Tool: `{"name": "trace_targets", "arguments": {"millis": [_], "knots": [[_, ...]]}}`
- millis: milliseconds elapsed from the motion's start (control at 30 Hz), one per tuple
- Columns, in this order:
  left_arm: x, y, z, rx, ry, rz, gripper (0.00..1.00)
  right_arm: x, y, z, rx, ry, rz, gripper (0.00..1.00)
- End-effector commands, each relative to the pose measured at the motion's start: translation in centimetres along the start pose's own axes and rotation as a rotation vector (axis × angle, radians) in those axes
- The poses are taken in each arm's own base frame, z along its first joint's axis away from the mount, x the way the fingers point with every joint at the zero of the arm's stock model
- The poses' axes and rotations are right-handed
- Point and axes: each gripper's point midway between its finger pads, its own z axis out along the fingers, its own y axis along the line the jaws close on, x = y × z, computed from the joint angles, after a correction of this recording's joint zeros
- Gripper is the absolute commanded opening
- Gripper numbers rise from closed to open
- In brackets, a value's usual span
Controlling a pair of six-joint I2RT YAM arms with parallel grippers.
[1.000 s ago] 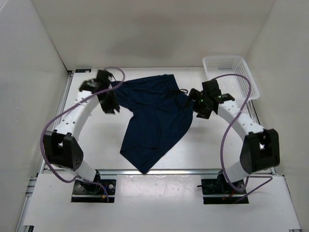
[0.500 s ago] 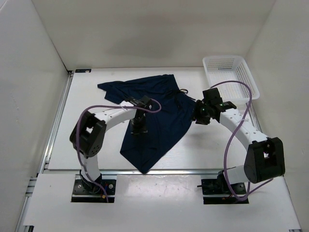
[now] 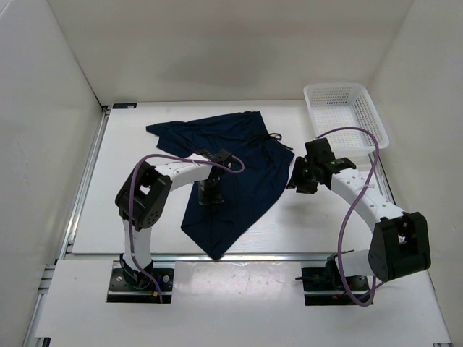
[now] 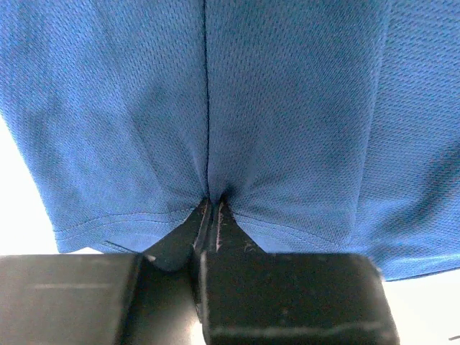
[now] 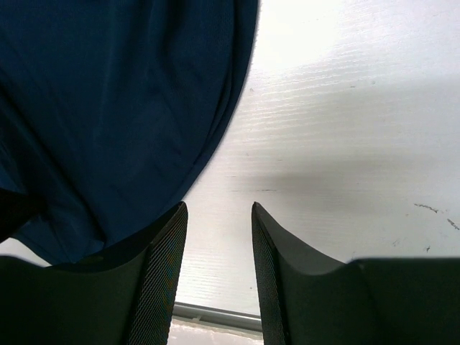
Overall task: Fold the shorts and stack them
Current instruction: Flatten the shorts out
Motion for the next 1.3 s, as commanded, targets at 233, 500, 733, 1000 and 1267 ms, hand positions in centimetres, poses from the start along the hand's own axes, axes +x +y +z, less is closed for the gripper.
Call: {"name": "trace_targets", "arguments": {"millis": [233,500,733,1000,1267], "knots": [[-0.8,0.4,-3.0,0.011,-0.077,-0.011,0.24,-0.5,-0.1,-0.8,0.001,-0.037,-0.011,0.46],[-0.3,0.8,-2.9,0.003,-0.069,-0.001,0.12,-0.6,-0.2,-0.8,0.009,-0.042,-0.011,0.46],[-0.2,0.9,-3.2,0.006,-0.071,-0.012,0.31,-0.3,-0.4,-0.7,0.013,-0.034,-0.011,0.46],[-0.1,1.0,-3.8,0.012,-0.078,-0.013,0.11,-0.2,-0.5,-0.5,0.018,-0.026,-0.01,0.46],[-0.5,3.1,-5.5,-0.032,-0.108,-0.04,0.11,-0.1,-0.4,-0.5,0.01,-0.022,-0.019,0.46]]}}
